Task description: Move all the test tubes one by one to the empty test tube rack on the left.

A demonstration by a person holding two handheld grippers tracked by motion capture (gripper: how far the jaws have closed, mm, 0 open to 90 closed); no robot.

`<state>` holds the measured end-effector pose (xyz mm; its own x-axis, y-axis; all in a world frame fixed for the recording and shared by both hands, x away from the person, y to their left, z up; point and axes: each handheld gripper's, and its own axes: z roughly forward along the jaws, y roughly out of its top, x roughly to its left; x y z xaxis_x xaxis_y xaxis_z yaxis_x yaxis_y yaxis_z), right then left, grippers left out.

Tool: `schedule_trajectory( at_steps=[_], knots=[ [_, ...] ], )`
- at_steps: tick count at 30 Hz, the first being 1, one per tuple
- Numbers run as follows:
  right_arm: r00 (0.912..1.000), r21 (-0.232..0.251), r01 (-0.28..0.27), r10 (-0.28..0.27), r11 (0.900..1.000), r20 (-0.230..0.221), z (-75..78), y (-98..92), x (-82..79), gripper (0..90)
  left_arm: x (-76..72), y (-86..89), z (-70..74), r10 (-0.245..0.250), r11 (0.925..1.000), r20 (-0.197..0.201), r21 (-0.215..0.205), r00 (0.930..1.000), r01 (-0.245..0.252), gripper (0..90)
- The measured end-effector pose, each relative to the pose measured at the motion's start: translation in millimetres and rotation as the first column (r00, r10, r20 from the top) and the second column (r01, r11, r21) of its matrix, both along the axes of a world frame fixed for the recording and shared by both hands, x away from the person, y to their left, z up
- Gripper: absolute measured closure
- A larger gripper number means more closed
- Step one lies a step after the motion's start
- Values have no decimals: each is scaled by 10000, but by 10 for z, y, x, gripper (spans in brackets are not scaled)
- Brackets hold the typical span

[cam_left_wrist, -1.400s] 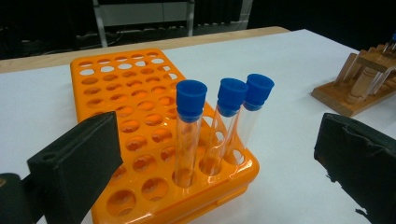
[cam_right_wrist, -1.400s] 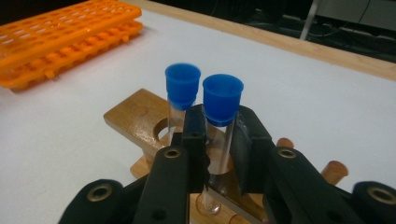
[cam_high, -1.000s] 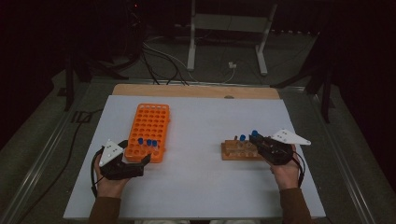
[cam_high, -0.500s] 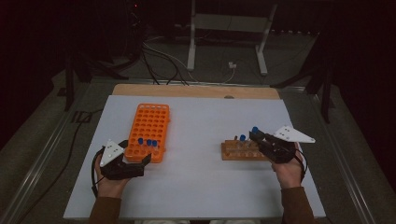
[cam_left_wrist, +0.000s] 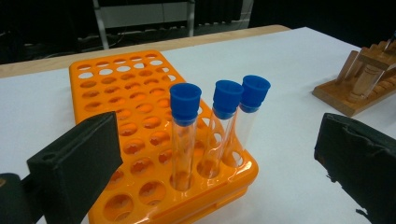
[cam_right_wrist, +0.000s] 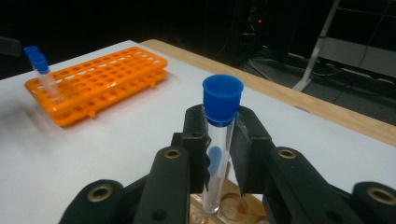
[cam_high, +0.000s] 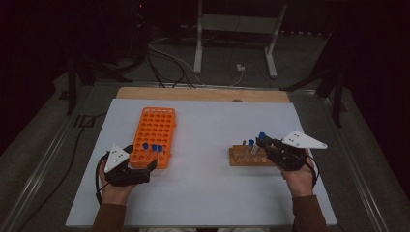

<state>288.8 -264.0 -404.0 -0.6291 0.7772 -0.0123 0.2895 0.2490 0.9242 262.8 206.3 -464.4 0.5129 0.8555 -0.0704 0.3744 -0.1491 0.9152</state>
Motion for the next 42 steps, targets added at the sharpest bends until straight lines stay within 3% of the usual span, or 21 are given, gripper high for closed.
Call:
schedule_trajectory(
  at_steps=[15, 29, 42],
  knots=[
    [9947, 27, -1025, 1025, 9947, -61, -8, 403, -8, 772, -7, -13, 17, -53, 10000, 73, -11, 10000, 53, 13],
    [9817, 260, -1888, 1893, 9817, -193, -45, 865, 48, 772, -35, -27, 77, -74, 9998, 353, -168, 9994, 80, 12],
    [9677, 357, -2497, 2508, 9677, -276, -50, 1198, 74, 771, -78, -200, 179, -389, 9991, 799, -127, 9960, 401, 13]
  ],
)
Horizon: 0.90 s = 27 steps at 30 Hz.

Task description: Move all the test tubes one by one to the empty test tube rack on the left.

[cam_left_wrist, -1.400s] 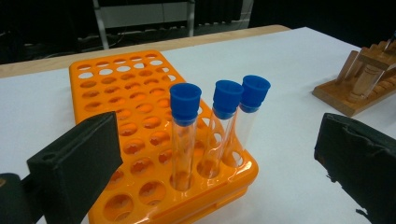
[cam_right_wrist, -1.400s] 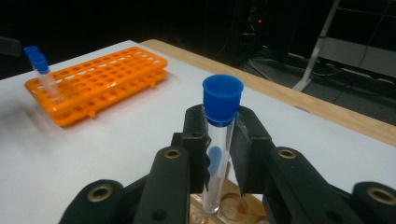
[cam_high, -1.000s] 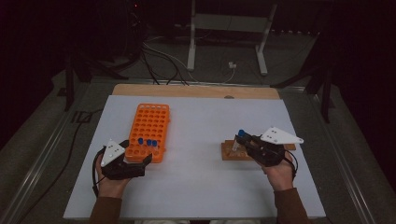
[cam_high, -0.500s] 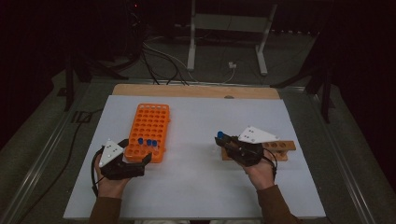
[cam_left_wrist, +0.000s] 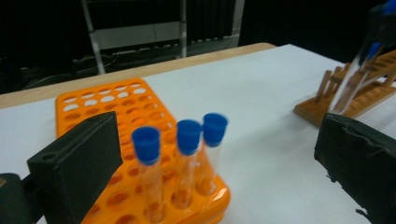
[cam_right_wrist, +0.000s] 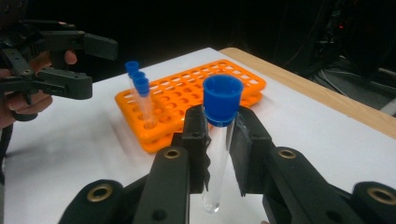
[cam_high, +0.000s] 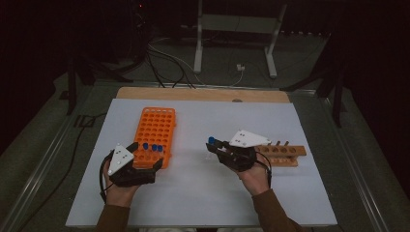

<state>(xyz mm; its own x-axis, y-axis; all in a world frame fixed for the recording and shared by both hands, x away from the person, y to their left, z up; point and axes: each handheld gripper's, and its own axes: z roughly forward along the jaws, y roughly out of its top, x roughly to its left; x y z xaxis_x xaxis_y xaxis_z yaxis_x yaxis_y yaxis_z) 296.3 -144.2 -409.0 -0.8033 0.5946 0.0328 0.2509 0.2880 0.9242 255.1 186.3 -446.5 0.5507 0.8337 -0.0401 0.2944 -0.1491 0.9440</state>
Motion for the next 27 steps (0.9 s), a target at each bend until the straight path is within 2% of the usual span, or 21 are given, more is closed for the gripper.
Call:
schedule_trajectory(
  at_steps=[6, 13, 21, 24, 27],
  knots=[
    [9995, -16, -320, 320, 9995, -28, -6, 132, -11, 771, -9, -91, 16, -306, 9995, 12, -115, 9995, 306, 13],
    [9972, -16, -744, 744, 9972, -74, 1, 286, -43, 770, -19, -233, 17, -716, 9974, -14, -54, 9974, 716, 13],
    [9924, -7, -1222, 1222, 9925, -118, -7, 475, -90, 771, -31, -415, 14, -1393, 9902, -203, -67, 9900, 1392, 45],
    [9900, 22, -1402, 1402, 9901, -126, -4, 552, -113, 771, -22, -456, -3, -1632, 9865, -326, -203, 9861, 1626, 93],
    [9879, 63, -1545, 1546, 9880, -120, 0, 613, -131, 770, -30, -477, -11, -1948, 9808, -346, -136, 9802, 1944, 242]
  ],
)
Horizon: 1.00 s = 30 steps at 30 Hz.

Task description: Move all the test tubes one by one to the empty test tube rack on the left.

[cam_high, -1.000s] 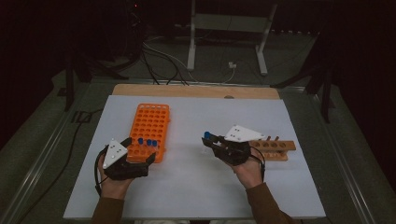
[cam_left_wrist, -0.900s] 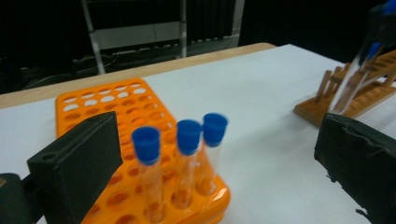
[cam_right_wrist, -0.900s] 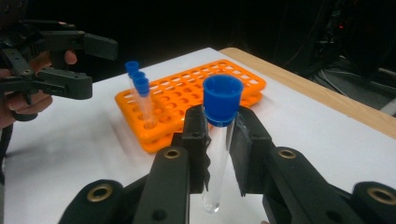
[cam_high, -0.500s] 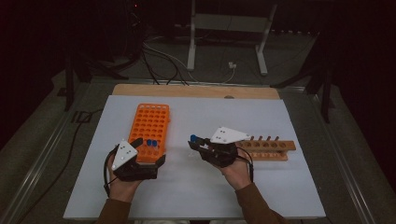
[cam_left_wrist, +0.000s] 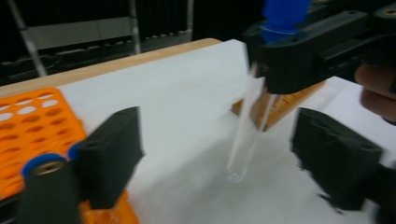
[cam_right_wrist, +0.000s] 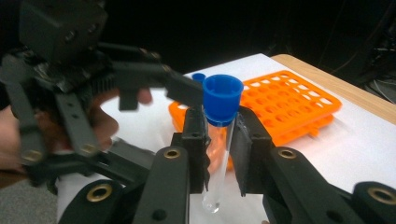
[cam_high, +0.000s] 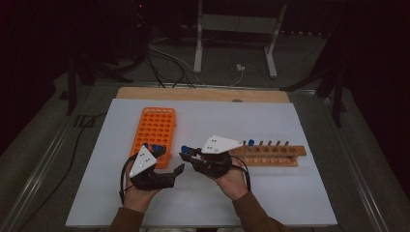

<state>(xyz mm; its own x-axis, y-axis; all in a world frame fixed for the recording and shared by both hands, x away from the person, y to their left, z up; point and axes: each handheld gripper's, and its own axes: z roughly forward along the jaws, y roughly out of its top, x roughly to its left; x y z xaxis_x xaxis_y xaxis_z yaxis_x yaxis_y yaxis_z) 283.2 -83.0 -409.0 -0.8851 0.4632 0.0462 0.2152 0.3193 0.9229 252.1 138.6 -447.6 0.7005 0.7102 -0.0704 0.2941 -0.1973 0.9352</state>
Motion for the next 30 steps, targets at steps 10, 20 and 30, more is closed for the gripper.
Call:
schedule_trajectory(
  at_steps=[10, 20, 30],
  knots=[
    [9992, -9, -405, 405, 9992, -24, -7, 123, -41, 770, -22, -11, 1, -859, 9963, 110, 90, 9962, 858, 727],
    [9973, 148, -681, 684, 9976, -249, -18, 115, -29, 613, -24, 5, 2, -844, 9962, 166, 208, 9963, 841, 776],
    [9986, 242, -60, 72, 9997, -517, -15, -30, 18, 151, -14, 115, 36, -436, 9988, 266, 239, 9987, 429, 776]
  ],
)
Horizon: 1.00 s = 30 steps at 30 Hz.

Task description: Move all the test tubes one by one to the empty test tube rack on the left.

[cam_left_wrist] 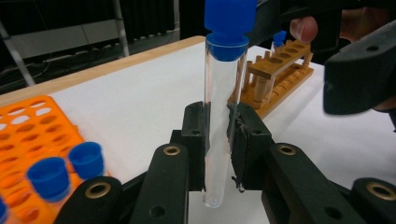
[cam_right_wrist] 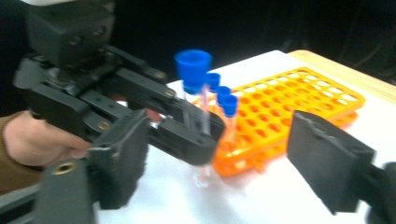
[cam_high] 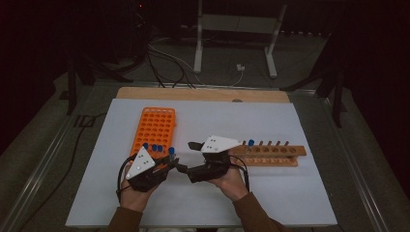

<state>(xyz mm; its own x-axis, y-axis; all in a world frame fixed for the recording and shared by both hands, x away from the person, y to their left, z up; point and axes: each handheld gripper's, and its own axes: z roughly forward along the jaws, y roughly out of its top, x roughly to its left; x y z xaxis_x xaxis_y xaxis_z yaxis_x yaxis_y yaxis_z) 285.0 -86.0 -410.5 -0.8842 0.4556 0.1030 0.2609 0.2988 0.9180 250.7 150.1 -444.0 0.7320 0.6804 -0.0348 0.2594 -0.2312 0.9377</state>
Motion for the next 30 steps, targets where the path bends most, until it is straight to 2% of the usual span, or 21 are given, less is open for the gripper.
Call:
schedule_trajectory(
  at_steps=[5, 11, 24, 30],
  knots=[
    [9978, -211, 642, -638, 9977, 184, -3, -115, 14, 117, 12, 94, 27, 196, 9997, 58, -122, 9998, -195, 776],
    [9937, -250, 1104, -1099, 9936, 201, -22, -282, 32, 109, 23, 177, 46, 465, 9988, 94, -143, 9989, -464, 776],
    [9834, -295, 1815, -1812, 9830, 132, -76, -610, 65, 110, 52, 297, 73, 877, 9960, 65, -159, 9961, -876, 776],
    [9762, -207, 2168, -2167, 9760, 82, -101, -791, 52, 112, 56, 409, 112, 1236, 9921, 145, -246, 9922, -1232, 776]
  ],
)
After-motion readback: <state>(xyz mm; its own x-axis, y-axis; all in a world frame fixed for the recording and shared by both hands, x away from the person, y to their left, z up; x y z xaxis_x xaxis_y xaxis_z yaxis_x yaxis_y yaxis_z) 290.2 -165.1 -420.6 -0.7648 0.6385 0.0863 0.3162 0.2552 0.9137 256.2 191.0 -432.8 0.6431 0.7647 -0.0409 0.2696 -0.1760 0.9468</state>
